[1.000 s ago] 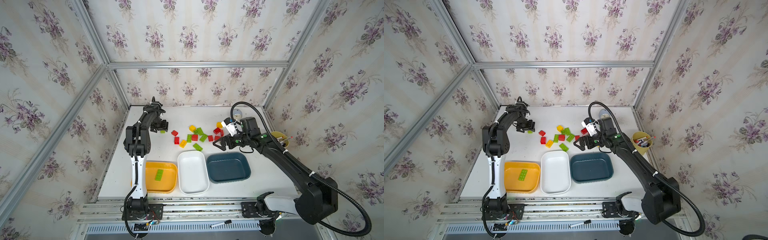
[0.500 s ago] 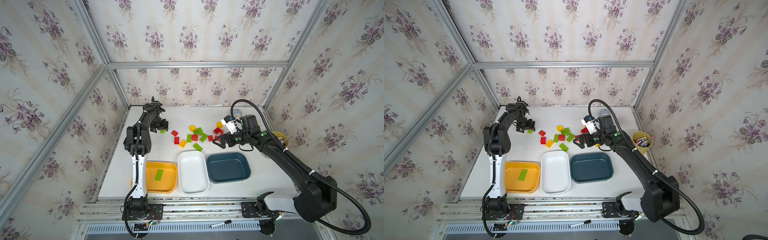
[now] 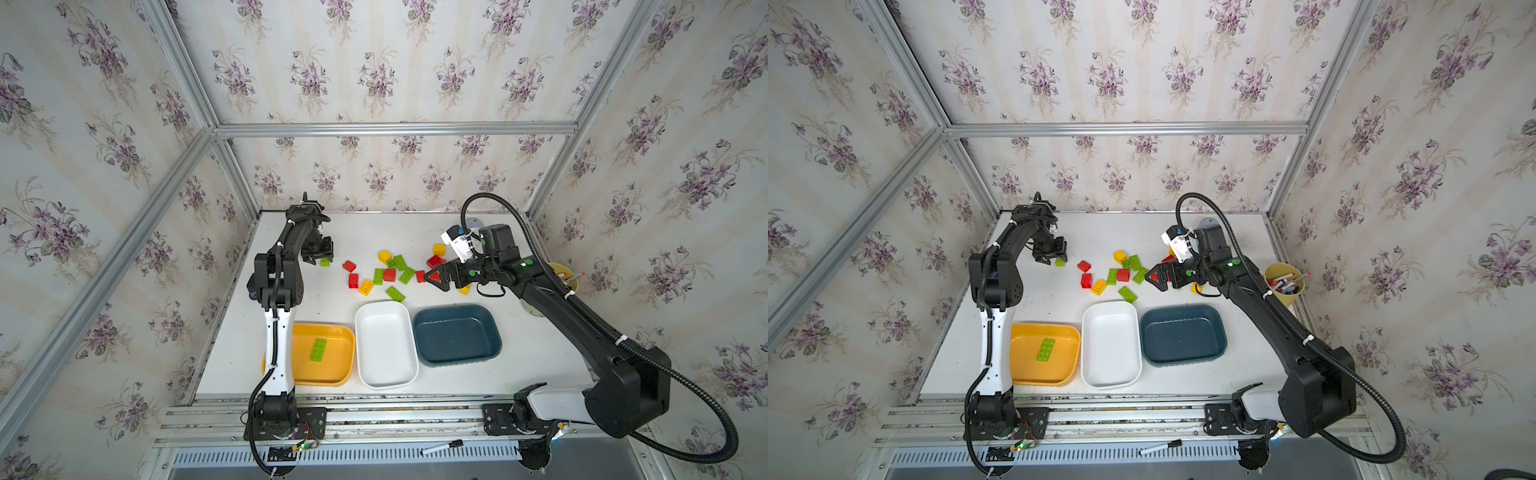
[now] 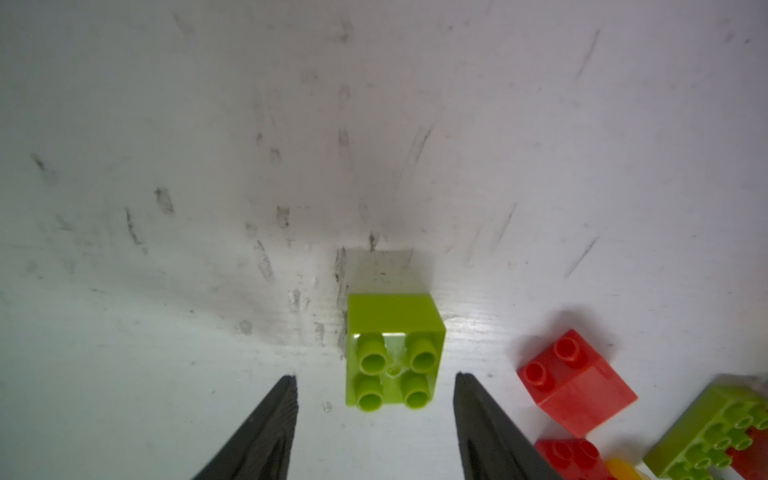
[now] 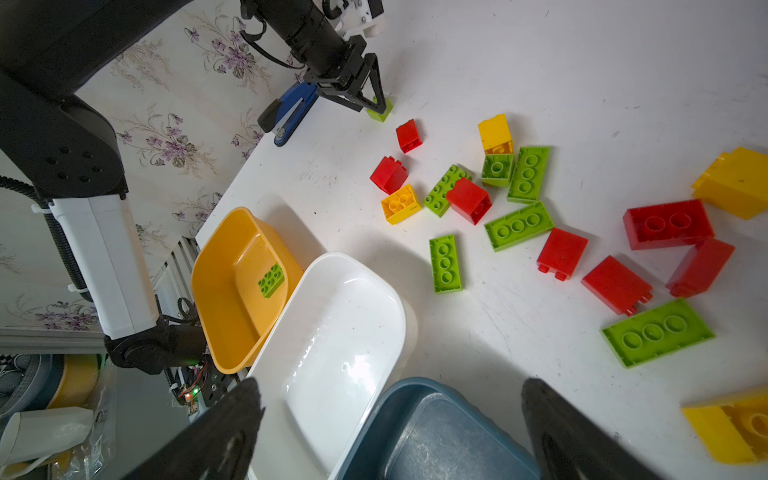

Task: Sort the legos into containers by color
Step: 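Lower the left gripper and close it on the small green brick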

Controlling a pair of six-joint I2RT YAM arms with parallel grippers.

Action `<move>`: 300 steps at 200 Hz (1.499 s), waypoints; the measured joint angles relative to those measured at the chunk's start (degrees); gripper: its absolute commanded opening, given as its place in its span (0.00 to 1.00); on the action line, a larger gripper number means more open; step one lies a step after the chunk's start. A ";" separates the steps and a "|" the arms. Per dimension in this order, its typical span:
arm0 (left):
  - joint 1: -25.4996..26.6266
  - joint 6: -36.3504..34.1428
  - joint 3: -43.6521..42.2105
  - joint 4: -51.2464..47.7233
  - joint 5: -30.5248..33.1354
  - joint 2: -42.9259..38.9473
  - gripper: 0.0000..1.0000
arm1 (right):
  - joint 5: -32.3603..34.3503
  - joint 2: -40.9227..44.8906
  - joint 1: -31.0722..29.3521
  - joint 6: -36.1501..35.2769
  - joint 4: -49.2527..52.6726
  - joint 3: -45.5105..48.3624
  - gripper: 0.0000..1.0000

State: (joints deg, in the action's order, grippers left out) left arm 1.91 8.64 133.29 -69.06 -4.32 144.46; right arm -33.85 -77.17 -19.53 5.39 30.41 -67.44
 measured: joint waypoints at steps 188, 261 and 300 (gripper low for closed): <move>0.39 -7.74 1.44 -5.46 5.44 2.97 0.76 | -0.59 -0.90 0.00 2.27 -0.31 -2.23 1.00; 0.39 -8.39 2.60 -3.85 5.18 3.02 0.72 | -0.63 -1.20 0.00 2.69 -0.42 -2.23 1.00; 0.22 -8.74 3.02 -1.62 4.37 2.62 0.72 | -0.66 -1.20 0.00 2.69 -0.42 -2.23 1.00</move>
State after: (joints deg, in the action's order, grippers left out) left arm 2.13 -0.10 136.31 -70.67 0.05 147.09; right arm -34.50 -78.37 -19.53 8.08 30.00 -69.67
